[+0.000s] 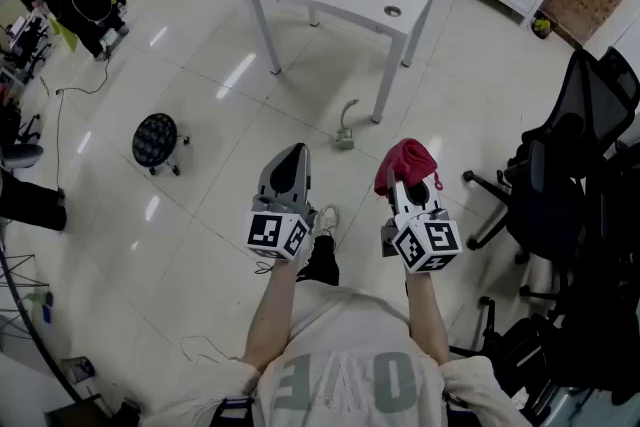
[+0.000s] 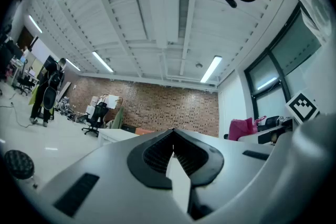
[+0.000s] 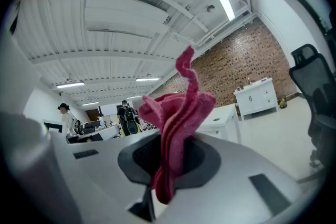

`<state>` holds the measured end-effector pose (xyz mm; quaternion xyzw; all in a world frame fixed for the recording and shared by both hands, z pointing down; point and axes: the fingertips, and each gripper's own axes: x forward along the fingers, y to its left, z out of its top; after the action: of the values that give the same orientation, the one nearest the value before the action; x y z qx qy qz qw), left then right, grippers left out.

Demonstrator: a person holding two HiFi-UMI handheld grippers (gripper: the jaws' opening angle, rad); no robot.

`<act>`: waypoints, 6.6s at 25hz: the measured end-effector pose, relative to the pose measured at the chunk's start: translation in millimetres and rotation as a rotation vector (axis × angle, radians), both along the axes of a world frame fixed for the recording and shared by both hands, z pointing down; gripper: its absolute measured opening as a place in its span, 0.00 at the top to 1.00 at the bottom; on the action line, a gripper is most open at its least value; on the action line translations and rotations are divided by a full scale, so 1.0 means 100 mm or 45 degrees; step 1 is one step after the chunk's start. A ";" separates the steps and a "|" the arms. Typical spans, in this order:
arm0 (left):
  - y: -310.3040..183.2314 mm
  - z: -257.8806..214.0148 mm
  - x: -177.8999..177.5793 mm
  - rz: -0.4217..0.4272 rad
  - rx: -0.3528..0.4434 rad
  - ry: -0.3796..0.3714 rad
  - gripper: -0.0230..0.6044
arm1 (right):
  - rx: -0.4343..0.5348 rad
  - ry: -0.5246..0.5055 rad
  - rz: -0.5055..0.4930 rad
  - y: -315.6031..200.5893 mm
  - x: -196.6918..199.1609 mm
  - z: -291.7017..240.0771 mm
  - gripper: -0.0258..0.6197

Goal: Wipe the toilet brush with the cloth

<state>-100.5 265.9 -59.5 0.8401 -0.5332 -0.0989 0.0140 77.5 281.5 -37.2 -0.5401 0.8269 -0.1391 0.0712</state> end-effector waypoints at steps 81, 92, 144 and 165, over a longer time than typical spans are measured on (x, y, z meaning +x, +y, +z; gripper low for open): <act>-4.09 9.00 0.09 0.154 -0.168 0.068 0.96 | -0.011 0.300 -0.324 -3.68 -0.73 9.12 0.91; -4.05 8.99 -0.13 0.105 -0.157 0.038 0.96 | -0.027 0.428 -0.321 -3.94 -1.30 9.30 0.91; -3.76 8.83 0.51 0.436 -0.158 -0.152 0.75 | -0.122 0.377 -0.047 -3.92 -0.12 9.21 0.91; -3.84 9.28 0.57 0.539 -0.288 -0.301 0.82 | -0.188 0.381 -0.080 -3.82 -0.23 9.26 0.91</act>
<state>-43.3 -118.1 869.0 0.9318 -0.3511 0.0653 0.0657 54.7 -100.9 888.9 -0.5324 0.8323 -0.1197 -0.0969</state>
